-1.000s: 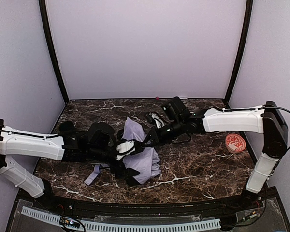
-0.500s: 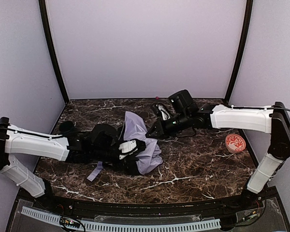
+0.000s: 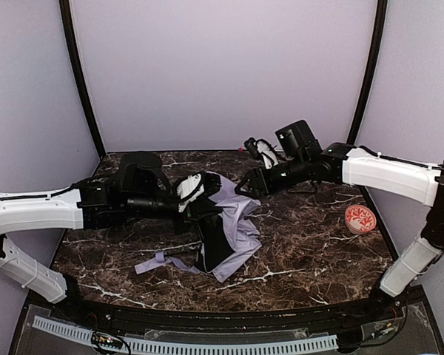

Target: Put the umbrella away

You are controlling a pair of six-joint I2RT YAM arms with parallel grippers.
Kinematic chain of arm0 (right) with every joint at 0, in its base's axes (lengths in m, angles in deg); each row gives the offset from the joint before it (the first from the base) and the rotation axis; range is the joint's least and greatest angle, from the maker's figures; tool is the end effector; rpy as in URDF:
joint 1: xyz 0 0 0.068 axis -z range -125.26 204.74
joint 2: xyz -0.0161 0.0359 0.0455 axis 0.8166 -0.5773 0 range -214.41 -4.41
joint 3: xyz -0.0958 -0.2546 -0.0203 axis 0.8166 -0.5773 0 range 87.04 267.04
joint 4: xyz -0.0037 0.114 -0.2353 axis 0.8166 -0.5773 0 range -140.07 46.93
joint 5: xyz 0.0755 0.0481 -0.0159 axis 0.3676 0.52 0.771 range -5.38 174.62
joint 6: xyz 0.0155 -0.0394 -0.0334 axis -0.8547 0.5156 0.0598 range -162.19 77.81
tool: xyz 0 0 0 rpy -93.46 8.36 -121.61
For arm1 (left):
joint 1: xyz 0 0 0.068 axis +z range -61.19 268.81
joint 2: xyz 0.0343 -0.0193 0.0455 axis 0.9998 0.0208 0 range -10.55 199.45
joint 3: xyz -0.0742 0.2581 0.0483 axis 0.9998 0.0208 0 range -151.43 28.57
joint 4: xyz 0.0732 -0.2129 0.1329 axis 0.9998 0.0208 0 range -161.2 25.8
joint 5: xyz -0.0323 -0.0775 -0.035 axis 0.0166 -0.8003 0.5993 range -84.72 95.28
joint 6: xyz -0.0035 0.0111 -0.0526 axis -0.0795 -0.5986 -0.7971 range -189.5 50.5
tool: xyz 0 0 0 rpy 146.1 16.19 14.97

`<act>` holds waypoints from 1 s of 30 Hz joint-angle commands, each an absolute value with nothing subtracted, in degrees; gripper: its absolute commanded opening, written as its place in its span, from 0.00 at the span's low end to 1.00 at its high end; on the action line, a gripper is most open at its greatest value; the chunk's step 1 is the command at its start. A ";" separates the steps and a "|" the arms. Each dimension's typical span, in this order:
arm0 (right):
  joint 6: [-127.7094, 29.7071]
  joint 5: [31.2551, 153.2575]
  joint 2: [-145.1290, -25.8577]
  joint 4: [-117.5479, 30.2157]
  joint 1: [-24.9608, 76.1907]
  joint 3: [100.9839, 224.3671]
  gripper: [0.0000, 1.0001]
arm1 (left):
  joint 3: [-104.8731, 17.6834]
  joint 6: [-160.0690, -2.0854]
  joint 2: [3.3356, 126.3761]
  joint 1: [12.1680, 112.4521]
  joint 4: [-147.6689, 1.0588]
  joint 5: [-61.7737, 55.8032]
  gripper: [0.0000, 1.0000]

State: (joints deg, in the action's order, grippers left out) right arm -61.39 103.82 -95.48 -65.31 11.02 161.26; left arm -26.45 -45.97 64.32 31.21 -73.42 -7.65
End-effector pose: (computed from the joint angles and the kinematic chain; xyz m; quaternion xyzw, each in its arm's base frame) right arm 0.2523 0.2576 0.2960 -0.2592 0.8547 0.3496 0.2829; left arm 0.1569 -0.2622 0.3088 0.5720 0.5660 -0.2587 0.5343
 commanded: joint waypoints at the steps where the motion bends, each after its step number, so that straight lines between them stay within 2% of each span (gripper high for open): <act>1: -53.57 100.99 -87.45 -65.09 10.94 159.92 0.60 | -30.65 -47.57 61.41 34.75 -73.60 -7.83 0.00; 10: -47.11 103.14 -76.89 -60.66 9.39 149.03 0.59 | -31.13 -53.13 62.34 40.84 -76.70 -13.43 0.00; 13: -43.68 102.75 -73.69 -56.19 3.36 144.16 0.59 | -31.33 -54.27 63.45 41.17 -76.87 -14.04 0.00; 17: -39.78 93.21 -71.18 -47.64 -5.51 136.52 0.60 | -31.04 -54.75 63.67 41.56 -77.19 -14.04 0.00; 24: -31.17 87.02 -75.36 -27.82 -9.17 126.43 0.72 | -30.86 -55.10 63.11 41.78 -77.19 -15.08 0.00; 30: -26.92 83.34 -85.09 -15.46 -9.18 125.90 0.76 | -30.74 -55.86 63.23 41.84 -77.75 -16.12 0.00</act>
State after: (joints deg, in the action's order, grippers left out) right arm -31.16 86.48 -80.14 -28.22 -8.74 125.02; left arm -29.64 -54.67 64.39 41.46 -73.40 -14.01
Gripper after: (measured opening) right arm 0.759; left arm 0.009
